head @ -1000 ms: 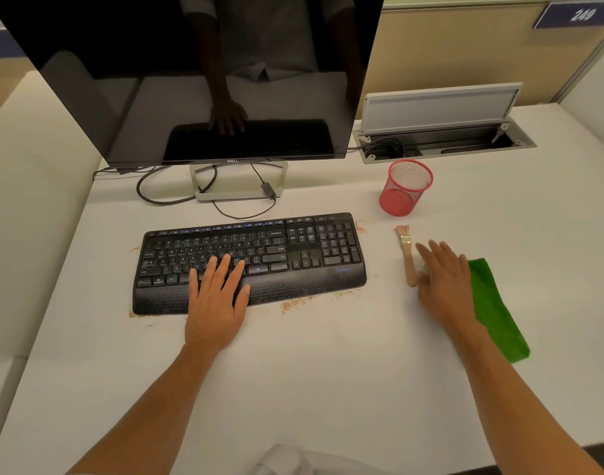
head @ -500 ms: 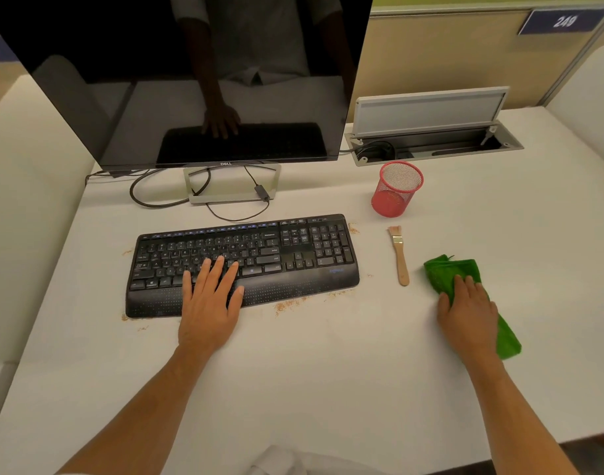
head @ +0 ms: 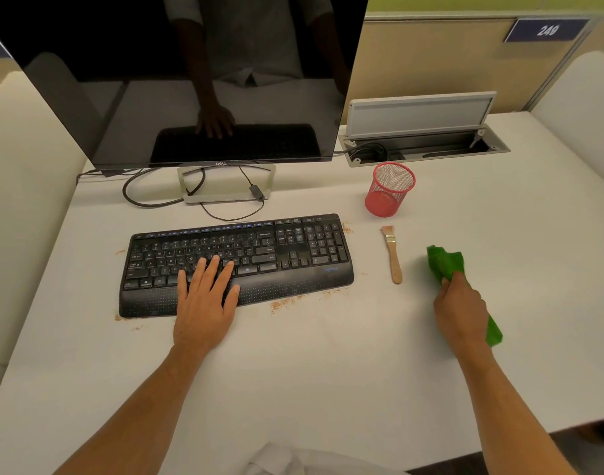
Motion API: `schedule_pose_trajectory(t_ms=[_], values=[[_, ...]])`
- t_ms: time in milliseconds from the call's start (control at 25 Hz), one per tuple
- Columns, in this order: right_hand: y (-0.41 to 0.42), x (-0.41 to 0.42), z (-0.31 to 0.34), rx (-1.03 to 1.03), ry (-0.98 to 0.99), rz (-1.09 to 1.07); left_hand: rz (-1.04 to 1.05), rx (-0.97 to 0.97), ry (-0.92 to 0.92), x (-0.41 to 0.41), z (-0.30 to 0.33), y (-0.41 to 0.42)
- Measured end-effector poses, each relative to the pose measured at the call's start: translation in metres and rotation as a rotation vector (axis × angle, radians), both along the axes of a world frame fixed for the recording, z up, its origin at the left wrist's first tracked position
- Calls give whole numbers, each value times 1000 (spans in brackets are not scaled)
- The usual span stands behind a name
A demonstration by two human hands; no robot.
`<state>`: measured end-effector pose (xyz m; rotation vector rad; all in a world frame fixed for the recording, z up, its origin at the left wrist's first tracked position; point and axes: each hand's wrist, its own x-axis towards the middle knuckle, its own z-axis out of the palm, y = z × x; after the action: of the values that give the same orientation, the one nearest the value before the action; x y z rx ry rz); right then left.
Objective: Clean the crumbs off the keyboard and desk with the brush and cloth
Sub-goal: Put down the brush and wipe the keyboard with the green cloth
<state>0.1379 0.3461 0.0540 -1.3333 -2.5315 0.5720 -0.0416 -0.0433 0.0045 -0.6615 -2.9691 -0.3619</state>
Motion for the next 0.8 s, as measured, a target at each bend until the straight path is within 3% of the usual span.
schedule_pose_trajectory(t_ms=[400, 680, 800], values=[[-45, -41, 47, 0, 188, 12, 3, 3, -9, 0, 2, 1], [-86, -123, 65, 73, 234, 238, 0, 19, -10, -1, 1, 0], [-106, -164, 46, 126, 129, 411, 1, 15, -14, -1, 1, -1]])
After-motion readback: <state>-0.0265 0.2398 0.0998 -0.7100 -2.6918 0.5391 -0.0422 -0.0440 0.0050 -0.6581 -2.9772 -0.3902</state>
